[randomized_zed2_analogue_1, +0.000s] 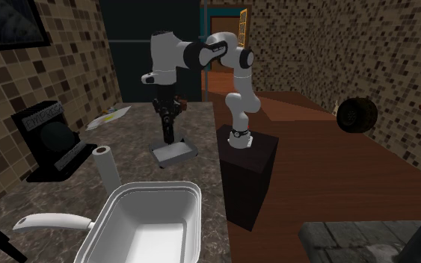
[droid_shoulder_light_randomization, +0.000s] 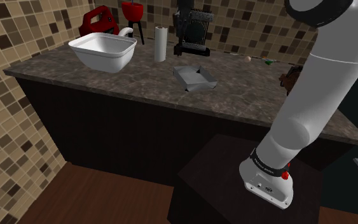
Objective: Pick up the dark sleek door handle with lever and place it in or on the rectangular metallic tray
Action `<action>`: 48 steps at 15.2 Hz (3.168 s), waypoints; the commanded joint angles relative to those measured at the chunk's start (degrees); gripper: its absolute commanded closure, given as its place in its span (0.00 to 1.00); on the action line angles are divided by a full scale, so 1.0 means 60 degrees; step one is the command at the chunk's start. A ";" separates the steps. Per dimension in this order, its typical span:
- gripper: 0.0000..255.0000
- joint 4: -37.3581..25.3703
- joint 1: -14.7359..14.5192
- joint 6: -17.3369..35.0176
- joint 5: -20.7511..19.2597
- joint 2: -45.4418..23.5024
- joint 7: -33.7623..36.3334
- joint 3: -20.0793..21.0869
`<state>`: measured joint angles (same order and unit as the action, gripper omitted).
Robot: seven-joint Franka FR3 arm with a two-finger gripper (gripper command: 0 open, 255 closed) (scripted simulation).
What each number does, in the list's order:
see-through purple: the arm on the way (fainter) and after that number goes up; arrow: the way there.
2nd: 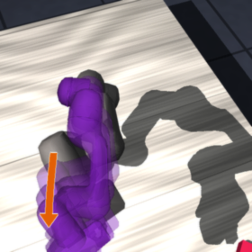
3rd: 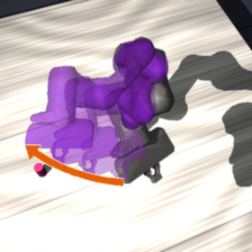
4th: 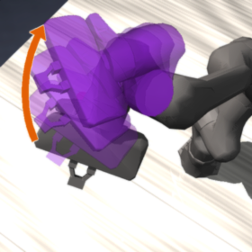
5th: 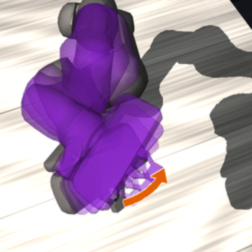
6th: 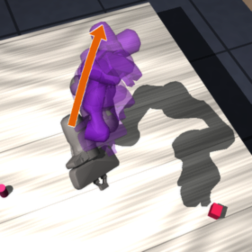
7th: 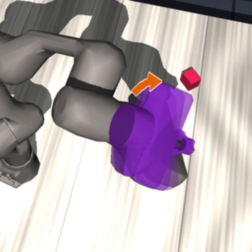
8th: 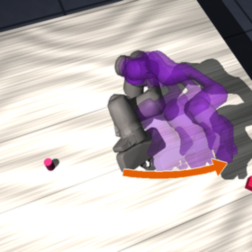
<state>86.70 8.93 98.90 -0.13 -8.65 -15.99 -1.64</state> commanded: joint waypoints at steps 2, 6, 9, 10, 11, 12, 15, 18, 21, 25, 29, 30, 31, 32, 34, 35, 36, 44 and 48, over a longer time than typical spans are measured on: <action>1.00 0.0898 0.0261 0.0080 0.0023 0.0820 -0.0472 -0.0198; 1.00 0.1756 0.0602 0.0026 0.0009 0.1734 -0.1145 -0.0529; 1.00 0.2213 0.0747 0.0104 -0.0015 0.2113 -0.1448 -0.0692; 1.00 0.2360 0.0747 0.0236 -0.0017 0.2130 -0.1447 -0.0692; 1.00 0.2505 0.0746 0.0367 -0.0018 0.2144 -0.1447 -0.0692; 1.00 0.2647 0.0746 0.0497 -0.0020 0.2155 -0.1446 -0.0693; 1.00 0.3058 0.0747 0.0886 -0.0022 0.2177 -0.1445 -0.0693; 1.00 0.3446 0.0748 0.1271 -0.0023 0.2180 -0.1445 -0.0694; 1.00 0.3813 0.0749 0.1654 -0.0022 0.2164 -0.1447 -0.0696; 1.00 0.4270 0.0751 0.2162 -0.0017 0.2113 -0.1452 -0.0699; 1.00 0.4711 0.0754 0.2692 -0.0008 0.2025 -0.1460 -0.0703; 1.00 0.4713 0.0754 0.2692 -0.0008 0.2026 -0.1460 -0.0703; 1.00 0.4712 0.0754 0.2692 -0.0008 0.2025 -0.1460 -0.0703; 1.00 0.4711 0.0754 0.2692 -0.0008 0.2025 -0.1460 -0.0703; 1.00 0.4711 0.0754 0.2692 -0.0008 0.2025 -0.1460 -0.0703; 1.00 0.4711 0.0754 0.2692 -0.0008 0.2025 -0.1460 -0.0703; 1.00 0.4711 0.0754 0.2692 -0.0008 0.2025 -0.1460 -0.0703; 0.00 0.4481 0.0752 0.2381 -0.0017 0.2105 -0.1453 -0.0701; 0.00 0.3766 0.0749 0.1507 -0.0032 0.2265 -0.1442 -0.0694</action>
<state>109.68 13.39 108.76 -0.29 4.59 -24.59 -5.77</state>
